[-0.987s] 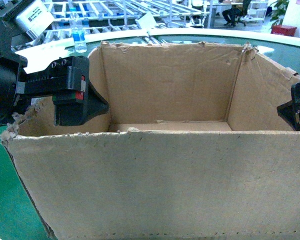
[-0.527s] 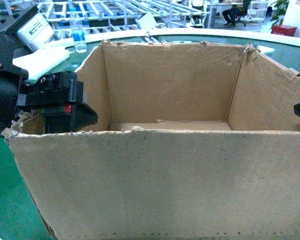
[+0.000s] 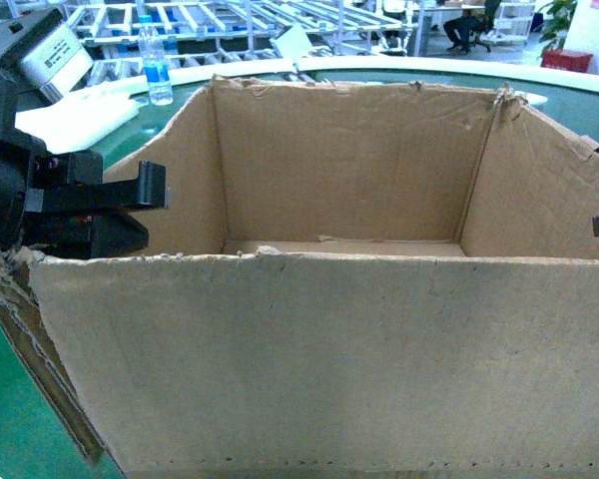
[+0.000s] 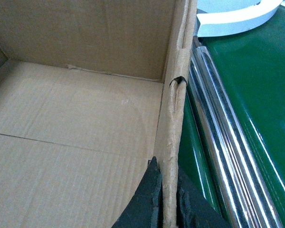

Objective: Sort boxes to right shelf from conveyor

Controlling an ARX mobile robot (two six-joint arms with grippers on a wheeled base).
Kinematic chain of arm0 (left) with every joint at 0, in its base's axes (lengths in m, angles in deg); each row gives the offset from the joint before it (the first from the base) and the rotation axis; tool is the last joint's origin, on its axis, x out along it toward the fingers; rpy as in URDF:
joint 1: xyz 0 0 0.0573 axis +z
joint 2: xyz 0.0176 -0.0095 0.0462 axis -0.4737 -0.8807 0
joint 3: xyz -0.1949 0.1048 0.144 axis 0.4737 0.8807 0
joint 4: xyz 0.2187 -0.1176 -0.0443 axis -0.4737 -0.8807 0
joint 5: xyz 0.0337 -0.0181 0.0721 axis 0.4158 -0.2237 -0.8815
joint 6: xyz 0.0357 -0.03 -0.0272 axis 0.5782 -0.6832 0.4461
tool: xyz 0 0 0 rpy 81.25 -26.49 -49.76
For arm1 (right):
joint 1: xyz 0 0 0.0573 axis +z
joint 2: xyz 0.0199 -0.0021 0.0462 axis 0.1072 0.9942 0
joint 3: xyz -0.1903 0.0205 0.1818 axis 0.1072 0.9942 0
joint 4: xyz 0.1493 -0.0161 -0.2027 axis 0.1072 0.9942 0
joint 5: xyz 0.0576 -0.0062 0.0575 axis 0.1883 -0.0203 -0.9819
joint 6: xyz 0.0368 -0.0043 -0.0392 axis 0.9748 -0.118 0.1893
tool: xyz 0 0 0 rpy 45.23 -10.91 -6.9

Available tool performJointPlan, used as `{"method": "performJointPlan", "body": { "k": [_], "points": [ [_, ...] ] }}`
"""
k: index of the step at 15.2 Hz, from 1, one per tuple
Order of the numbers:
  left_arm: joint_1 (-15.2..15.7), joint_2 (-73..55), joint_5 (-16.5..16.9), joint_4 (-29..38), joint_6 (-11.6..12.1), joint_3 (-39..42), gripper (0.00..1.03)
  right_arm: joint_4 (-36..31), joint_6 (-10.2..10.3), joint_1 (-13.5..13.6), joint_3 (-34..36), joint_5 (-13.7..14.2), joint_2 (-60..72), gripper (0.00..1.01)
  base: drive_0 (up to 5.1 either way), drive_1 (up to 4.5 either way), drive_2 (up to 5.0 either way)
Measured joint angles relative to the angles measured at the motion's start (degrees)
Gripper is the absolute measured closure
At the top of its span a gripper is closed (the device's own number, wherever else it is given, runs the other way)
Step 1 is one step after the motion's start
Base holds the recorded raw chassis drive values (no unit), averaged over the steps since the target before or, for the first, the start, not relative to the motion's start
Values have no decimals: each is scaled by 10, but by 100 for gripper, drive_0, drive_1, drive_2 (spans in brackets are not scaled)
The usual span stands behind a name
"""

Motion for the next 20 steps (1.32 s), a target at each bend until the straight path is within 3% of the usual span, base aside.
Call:
{"method": "performJointPlan", "body": {
  "k": [3,7,9,14,20],
  "points": [
    [-5,28,-3,-8,0,-1,99,2,4,-8,-1,-2,-27,98,0,0,0],
    [-10,77,-10,0,5,-70,99,7,1,-27,-78,-3,-85,98,0,0,0],
    [-15,103,-22,10,15,-75,99,-4,-9,-31,-82,-7,-115,98,0,0,0],
    [-16,96,-22,3,15,-75,99,2,-9,-33,-82,-7,-105,98,0,0,0],
    [-16,96,-22,2,15,-75,99,3,-10,-34,-82,-8,-106,98,-1,-407,405]
  ]
}}
